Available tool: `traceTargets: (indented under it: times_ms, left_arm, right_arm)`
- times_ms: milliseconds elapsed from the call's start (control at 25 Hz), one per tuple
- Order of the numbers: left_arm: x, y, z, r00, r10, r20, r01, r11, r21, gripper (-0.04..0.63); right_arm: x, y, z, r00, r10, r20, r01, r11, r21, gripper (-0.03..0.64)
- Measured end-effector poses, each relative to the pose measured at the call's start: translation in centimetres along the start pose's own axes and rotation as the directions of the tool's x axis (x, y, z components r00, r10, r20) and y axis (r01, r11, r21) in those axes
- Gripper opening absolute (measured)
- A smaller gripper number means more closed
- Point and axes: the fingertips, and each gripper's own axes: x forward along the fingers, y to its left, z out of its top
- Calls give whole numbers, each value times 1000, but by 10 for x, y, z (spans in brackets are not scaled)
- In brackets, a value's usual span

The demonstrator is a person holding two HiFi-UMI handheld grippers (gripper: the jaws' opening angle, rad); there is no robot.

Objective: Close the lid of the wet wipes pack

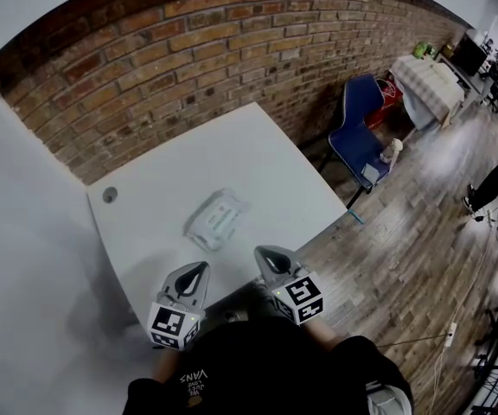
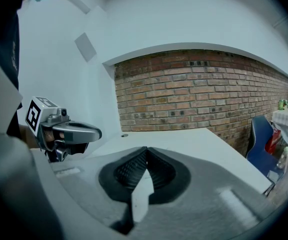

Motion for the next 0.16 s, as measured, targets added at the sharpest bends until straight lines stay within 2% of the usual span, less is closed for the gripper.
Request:
traceTargets:
  times_ms: [160]
  left_arm:
    - [1, 3, -1, 1000, 1, -3, -1, 1000, -3, -3]
  right_arm:
    - [3, -1, -2, 1000, -5, 2, 5, 1000, 11, -3]
